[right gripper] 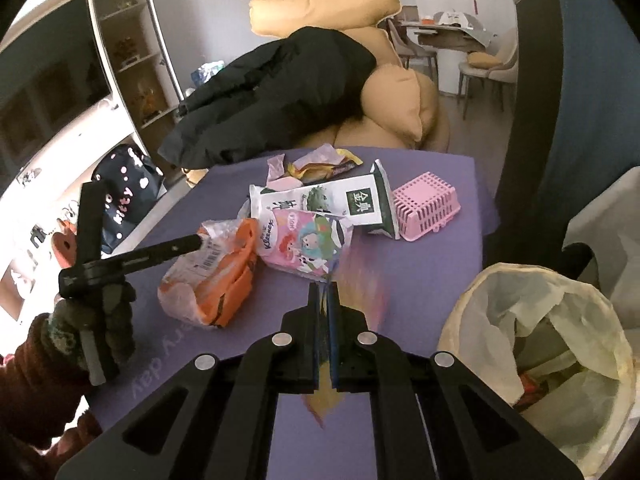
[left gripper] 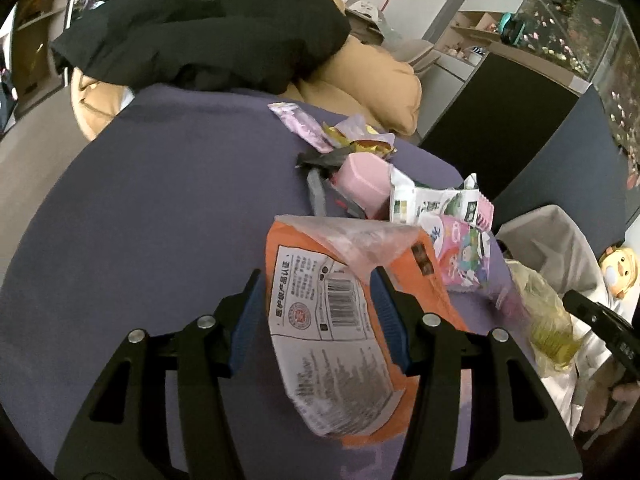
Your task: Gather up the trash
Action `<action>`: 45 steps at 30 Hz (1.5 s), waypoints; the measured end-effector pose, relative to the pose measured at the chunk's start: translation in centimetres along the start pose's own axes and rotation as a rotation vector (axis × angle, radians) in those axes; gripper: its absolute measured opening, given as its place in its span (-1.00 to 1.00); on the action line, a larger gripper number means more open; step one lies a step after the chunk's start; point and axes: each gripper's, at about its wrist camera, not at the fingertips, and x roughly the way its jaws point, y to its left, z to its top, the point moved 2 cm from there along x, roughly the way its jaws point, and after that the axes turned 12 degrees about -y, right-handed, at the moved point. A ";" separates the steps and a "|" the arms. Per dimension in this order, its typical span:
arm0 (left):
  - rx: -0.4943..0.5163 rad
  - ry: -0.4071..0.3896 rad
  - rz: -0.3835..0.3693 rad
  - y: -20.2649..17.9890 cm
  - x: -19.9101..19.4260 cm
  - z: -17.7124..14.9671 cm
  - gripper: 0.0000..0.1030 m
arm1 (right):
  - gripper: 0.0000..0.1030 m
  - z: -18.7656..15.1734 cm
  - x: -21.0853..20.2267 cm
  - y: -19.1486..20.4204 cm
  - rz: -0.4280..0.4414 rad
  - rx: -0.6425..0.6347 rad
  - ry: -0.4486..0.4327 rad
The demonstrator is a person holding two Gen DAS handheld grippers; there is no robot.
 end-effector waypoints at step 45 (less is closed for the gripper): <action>0.064 -0.029 -0.004 -4.3 -2.5 1.1 -0.91 | 0.10 -7.8 1.2 -2.1 -0.111 0.082 0.074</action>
